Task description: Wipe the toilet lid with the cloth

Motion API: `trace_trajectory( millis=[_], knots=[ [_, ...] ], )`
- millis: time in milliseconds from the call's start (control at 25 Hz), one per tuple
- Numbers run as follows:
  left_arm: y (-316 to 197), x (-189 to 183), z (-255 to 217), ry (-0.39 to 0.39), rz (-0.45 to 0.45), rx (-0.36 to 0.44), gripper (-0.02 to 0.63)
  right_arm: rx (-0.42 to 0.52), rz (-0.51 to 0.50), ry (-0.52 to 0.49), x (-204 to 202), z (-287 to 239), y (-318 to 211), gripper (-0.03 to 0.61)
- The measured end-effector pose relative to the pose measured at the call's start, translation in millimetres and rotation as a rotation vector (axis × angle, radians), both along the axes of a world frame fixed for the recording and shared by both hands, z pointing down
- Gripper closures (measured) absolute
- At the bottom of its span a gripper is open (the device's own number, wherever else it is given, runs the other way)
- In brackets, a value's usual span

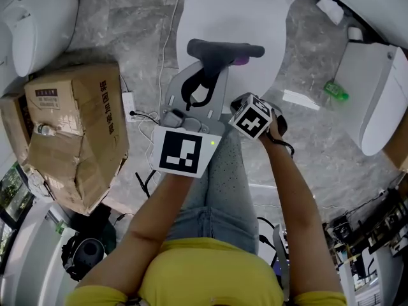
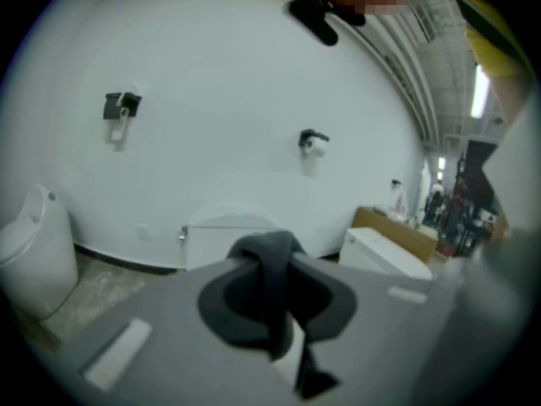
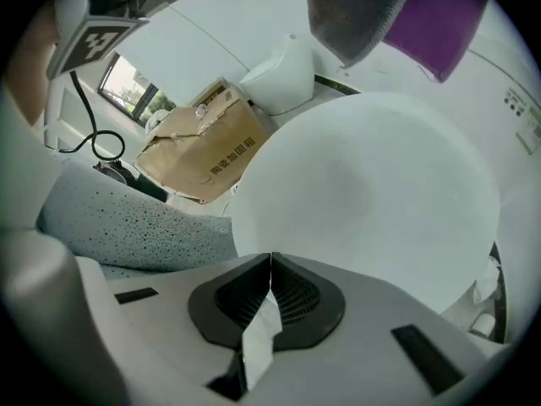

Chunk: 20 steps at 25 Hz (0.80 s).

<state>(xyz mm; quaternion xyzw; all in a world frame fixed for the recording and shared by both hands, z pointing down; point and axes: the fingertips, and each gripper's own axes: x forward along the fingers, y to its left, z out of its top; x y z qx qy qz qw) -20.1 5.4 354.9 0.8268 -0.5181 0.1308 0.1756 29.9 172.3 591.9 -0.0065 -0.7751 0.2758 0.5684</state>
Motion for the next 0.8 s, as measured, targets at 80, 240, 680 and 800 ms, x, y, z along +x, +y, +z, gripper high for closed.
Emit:
trace_trajectory(
  millis=[80,240,680,800],
  knots=[
    [1,-1,4,-0.005,-0.001,-0.007,0.594,0.002,0.022,0.018,0,11,3,0.56],
    [4,-2,12,-0.015,-0.002,-0.025,0.594,0.011,0.094,0.063,-1,32,6,0.561],
    [6,-1,24,-0.017,-0.007,-0.04,0.594,-0.005,0.309,0.121,-1,71,8,0.563],
    [8,-3,30,-0.024,-0.006,-0.049,0.594,-0.026,0.34,0.137,-1,79,8,0.563]
  ],
)
